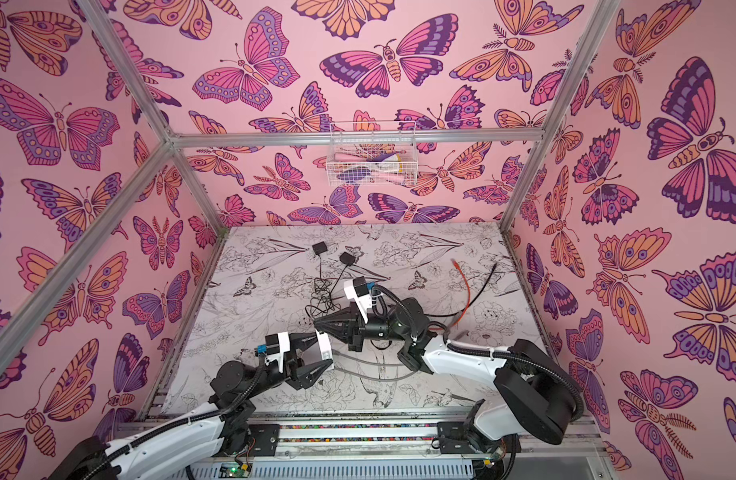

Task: Insert the plug into the switch port
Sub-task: 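Push the thin plug down into the top port with the right gripper, then open the right gripper to release the inserted plug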

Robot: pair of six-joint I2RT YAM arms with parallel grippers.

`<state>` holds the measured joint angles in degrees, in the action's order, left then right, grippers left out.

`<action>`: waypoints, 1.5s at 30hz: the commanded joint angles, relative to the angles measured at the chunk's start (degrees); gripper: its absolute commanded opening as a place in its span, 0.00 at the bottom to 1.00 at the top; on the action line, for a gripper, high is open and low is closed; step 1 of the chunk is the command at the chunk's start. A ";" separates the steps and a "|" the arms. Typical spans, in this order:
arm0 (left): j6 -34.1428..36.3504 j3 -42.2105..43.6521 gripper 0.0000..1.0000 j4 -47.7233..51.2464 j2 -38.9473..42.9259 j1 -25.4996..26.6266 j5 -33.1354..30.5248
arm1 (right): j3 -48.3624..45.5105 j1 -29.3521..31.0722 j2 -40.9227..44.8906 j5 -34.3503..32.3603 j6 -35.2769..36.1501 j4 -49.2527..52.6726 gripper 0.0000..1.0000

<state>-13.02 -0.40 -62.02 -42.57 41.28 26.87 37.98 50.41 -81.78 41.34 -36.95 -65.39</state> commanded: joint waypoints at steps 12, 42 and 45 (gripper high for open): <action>0.43 2.10 0.00 -4.30 7.70 0.13 -5.27 | -1.78 0.39 -0.76 -0.01 0.80 1.85 0.00; 2.76 1.55 0.00 -2.52 14.21 0.04 -9.53 | -0.57 8.46 7.07 -23.32 24.06 41.39 0.00; 3.25 1.22 0.00 -1.36 15.76 0.11 -9.65 | -0.54 9.43 7.22 -26.91 25.68 44.13 0.00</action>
<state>-11.60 -0.40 -47.68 -30.68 41.63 19.27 40.25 58.74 -72.20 18.37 -14.31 -39.38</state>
